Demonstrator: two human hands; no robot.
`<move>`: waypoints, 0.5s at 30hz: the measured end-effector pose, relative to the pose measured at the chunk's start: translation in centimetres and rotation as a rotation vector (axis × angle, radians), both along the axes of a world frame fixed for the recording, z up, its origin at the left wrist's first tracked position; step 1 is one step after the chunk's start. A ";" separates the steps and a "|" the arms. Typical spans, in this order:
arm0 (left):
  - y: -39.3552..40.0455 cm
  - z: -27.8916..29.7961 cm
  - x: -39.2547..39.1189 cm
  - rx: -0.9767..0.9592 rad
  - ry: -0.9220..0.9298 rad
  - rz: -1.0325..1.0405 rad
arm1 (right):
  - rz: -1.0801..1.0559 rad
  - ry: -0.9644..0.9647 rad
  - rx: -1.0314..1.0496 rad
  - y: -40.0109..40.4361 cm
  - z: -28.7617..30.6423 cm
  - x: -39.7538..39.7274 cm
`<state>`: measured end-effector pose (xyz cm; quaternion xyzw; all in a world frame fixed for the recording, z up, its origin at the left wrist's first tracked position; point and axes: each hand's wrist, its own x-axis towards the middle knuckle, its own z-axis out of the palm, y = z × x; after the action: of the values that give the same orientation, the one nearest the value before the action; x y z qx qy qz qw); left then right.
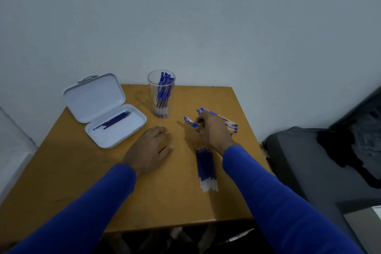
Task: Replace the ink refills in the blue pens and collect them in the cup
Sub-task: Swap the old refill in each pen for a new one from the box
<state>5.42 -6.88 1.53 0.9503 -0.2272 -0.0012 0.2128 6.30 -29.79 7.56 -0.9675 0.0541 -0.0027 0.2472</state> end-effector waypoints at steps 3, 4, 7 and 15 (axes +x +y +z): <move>1.7 -0.1 -1.7 -0.042 0.011 0.021 | 0.098 -0.017 0.073 2.6 0.0 -1.1; 2.3 -0.1 -2.2 -0.057 0.014 0.029 | 0.134 -0.004 0.093 3.6 0.2 -1.4; 4.1 -0.2 -3.8 -0.108 -0.004 0.047 | 0.205 0.009 0.216 6.4 0.8 -2.5; 7.1 -0.1 -7.4 -0.310 -0.056 0.158 | 0.187 0.156 0.605 11.3 0.2 -5.6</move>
<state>-1.99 0.22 1.43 0.9207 -0.1553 0.0770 0.3497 0.70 -18.52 7.73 -0.8481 -0.0179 0.1103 0.5179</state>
